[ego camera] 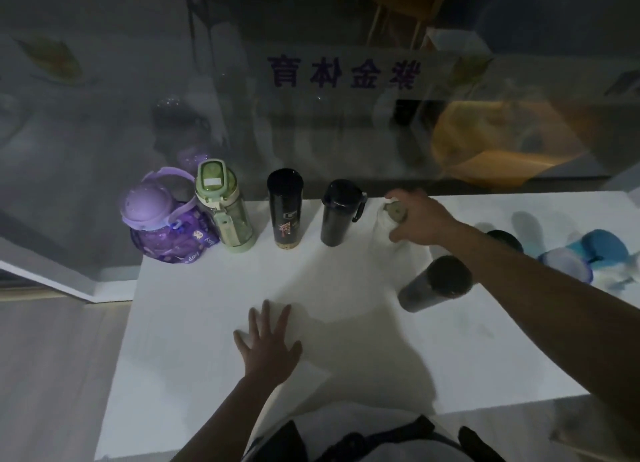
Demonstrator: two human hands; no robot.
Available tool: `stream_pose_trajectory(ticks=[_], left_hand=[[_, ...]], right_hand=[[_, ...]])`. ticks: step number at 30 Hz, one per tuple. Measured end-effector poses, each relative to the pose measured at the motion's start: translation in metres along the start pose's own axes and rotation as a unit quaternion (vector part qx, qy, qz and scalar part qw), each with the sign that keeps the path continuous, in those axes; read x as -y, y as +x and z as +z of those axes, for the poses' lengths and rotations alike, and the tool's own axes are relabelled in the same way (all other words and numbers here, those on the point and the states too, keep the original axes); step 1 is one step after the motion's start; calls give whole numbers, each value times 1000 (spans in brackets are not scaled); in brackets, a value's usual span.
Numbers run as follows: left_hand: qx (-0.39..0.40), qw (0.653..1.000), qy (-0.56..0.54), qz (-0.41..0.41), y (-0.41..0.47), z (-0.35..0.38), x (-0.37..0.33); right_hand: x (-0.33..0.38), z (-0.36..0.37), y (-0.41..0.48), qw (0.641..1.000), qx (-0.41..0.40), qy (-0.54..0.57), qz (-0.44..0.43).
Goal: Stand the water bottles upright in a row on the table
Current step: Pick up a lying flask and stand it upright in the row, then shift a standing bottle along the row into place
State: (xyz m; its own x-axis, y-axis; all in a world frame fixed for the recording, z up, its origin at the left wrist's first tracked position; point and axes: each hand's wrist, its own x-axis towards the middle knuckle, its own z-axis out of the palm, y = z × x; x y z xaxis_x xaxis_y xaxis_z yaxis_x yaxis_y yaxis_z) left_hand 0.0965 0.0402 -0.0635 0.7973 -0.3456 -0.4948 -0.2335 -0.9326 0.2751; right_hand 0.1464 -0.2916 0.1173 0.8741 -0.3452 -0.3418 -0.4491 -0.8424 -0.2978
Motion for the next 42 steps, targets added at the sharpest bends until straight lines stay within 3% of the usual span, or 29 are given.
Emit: stream_pose_trajectory(ticks=[5, 14, 24, 27, 34, 42], left_hand=[[1, 999, -31, -45, -1, 2, -20], [-7, 992, -62, -112, -6, 12, -47], [-15, 987, -75, -144, -9, 15, -68], [-22, 991, -65, -118, -6, 13, -74], [-27, 998, -33, -36, 6, 9, -90], [-10, 1000, 7, 4, 17, 16, -93]], right_hand=[[-22, 1, 35, 999, -26, 41, -10], [-41, 9, 58, 997, 8, 38, -70], [-45, 10, 63, 995, 45, 41, -77], [-43, -1, 51, 995, 36, 69, -65], [-60, -15, -42, 980, -103, 149, -82], [-76, 41, -114, 998, -20, 58, -31]])
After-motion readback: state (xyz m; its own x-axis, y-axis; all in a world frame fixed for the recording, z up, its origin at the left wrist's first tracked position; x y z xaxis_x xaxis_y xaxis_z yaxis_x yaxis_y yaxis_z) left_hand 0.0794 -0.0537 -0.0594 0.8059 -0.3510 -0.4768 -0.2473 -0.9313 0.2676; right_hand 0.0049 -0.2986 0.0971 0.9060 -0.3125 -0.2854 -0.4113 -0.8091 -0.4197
